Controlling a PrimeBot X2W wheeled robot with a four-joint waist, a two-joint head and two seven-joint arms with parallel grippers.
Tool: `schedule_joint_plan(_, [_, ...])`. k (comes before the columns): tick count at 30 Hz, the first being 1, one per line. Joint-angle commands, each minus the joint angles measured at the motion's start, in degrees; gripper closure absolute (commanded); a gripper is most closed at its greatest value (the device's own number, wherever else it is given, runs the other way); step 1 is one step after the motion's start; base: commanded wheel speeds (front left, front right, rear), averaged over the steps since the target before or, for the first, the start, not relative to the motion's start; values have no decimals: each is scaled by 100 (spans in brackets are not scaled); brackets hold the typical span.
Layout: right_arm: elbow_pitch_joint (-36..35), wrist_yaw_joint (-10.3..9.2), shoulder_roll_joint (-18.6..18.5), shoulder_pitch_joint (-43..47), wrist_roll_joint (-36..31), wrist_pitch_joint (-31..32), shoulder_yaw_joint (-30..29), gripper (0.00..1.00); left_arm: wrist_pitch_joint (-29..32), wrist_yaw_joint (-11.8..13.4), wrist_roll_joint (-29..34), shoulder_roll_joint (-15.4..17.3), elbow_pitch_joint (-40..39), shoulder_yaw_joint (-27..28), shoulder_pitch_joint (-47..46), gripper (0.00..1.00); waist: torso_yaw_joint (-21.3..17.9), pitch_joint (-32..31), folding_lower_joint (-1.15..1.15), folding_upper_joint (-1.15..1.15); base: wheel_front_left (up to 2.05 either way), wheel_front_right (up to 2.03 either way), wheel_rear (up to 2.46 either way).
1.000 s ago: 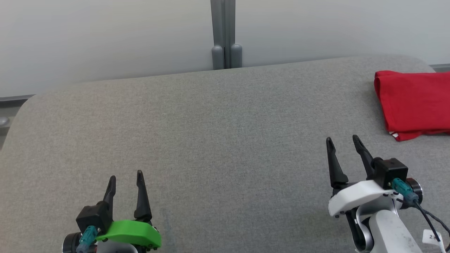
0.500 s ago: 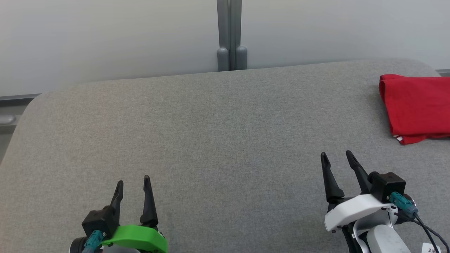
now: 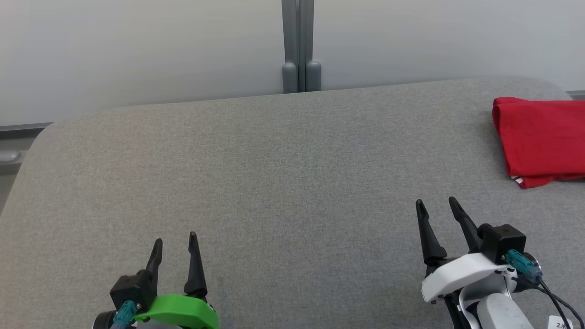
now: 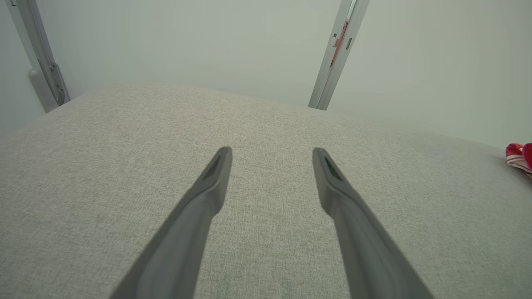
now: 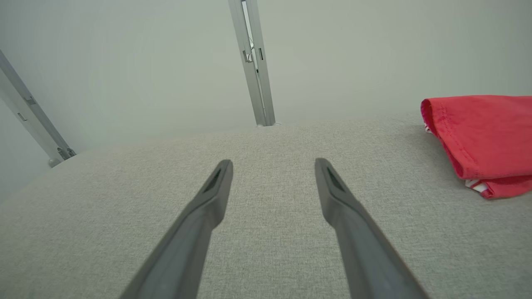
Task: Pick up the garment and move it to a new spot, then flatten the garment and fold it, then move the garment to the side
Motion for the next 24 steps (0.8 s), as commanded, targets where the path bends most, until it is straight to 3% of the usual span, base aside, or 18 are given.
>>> schedule_joint_plan(1, [-34,-10,-14,69,-30,15,1,0,-15,7,15,10,-27,3,40,0,-1,2,0,0,0,0,0])
schedule_joint_plan(10, [-94,-10,-13,120,46,60,14,0,-15,41,91,10,-59,20,91,0,-4,18,0,0,0,0,0])
schedule_joint_plan(11, [-101,-10,-13,123,55,59,11,100,-15,38,80,10,-57,20,95,100,-4,19,0,0,0,0,0])
schedule_joint_plan(15, [85,1,16,131,56,61,15,100,41,11,21,-2,123,-3,30,100,-5,19,0,0,0,0,0])
schedule_joint_plan(24, [45,0,1,100,1035,265,-101,100,290,-143,-843,3,78,204,-41,100,-7,24,0,0,0,0,0])
